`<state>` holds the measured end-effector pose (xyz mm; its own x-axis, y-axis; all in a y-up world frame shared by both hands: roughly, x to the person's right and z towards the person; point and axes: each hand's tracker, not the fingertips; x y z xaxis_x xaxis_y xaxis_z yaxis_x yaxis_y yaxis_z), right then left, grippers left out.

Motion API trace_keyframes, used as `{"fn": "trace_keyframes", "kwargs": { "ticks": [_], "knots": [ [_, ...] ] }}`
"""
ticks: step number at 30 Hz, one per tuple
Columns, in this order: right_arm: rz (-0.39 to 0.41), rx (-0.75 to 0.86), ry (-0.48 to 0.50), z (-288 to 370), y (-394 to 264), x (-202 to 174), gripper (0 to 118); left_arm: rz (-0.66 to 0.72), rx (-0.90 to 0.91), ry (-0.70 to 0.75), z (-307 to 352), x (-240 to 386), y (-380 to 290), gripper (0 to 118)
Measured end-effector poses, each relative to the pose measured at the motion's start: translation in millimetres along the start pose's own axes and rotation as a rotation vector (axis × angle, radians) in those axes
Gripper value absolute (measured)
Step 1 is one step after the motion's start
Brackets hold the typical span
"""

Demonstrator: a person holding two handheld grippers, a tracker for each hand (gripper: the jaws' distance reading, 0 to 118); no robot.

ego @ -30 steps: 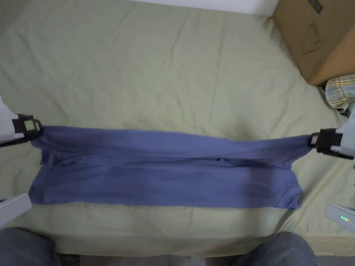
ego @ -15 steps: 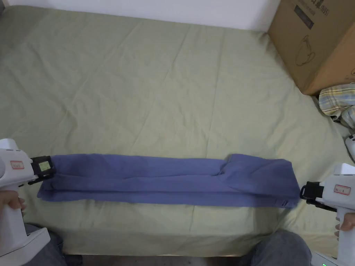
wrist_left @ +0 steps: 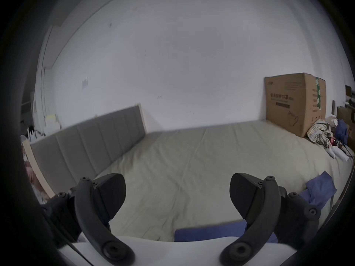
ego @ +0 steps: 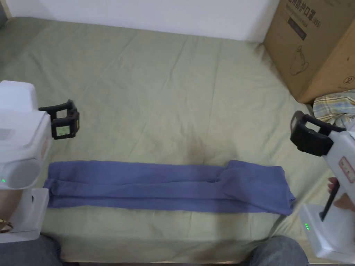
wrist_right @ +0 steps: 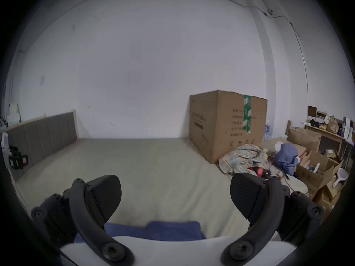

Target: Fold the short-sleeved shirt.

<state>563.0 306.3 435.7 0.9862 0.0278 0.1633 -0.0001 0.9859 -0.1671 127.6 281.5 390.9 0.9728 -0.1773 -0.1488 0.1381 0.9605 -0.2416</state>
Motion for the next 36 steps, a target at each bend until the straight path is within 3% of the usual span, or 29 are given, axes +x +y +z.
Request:
{"fn": "trace_keyframes", "kwargs": {
  "ticks": [2,4,5,7,8,10,20,25,27,28,29,31,32,36],
  "knots": [
    [-0.014,0.004,0.039,4.6,-0.5,-13.6,113,0.001,0.025,-0.026,2.9,7.9,-1.9,101],
    [-0.016,0.009,0.043,7.3,-1.8,-25.1,107,0.027,0.024,-0.077,7.3,13.5,-3.0,75],
    [-0.011,0.018,0.050,9.5,-2.7,-30.4,98,0.039,0.025,-0.092,6.8,14.6,-5.2,57],
    [0.005,0.032,0.066,14.6,-4.1,-38.8,67,0.047,0.022,-0.109,8.2,17.7,-7.6,34],
    [0.012,0.033,0.069,13.3,-4.7,-40.5,38,0.044,0.021,-0.110,9.1,19.8,-8.3,18],
    [0.013,0.033,0.079,14.8,-5.2,-44.0,2,0.028,0.015,-0.119,9.5,22.3,-9.2,0],
    [-0.026,-0.013,0.102,4.9,-5.9,-48.6,0,0.134,-0.025,-0.174,2.4,5.3,-6.2,0],
    [-0.028,-0.020,0.115,1.1,-3.9,-53.6,0,0.284,-0.140,-0.235,-20.3,-29.9,-7.9,0],
    [-0.023,-0.027,0.121,-1.9,-3.1,-54.3,0,0.389,-0.222,-0.255,-35.1,-52.7,-12.7,20],
    [-0.016,-0.032,0.123,-3.6,-3.7,-55.1,0,0.431,-0.255,-0.274,-43.8,-65.5,-17.8,38],
    [-0.008,-0.041,0.120,-6.0,-4.1,-55.7,0,0.457,-0.292,-0.295,-53.1,-76.9,-23.9,68],
    [-0.004,-0.068,0.115,-12.9,-5.7,-56.0,0,0.527,-0.383,-0.365,-73.3,-100.8,-41.0,102],
    [-0.008,-0.079,0.111,-12.5,-5.2,-61.5,0,0.561,-0.449,-0.394,-83.7,-111.3,-51.8,113],
    [-0.010,-0.107,0.103,-16.8,-7.7,-72.1,0,0.677,-0.603,-0.446,-107.7,-140.7,-100.4,116]
  ]
}}
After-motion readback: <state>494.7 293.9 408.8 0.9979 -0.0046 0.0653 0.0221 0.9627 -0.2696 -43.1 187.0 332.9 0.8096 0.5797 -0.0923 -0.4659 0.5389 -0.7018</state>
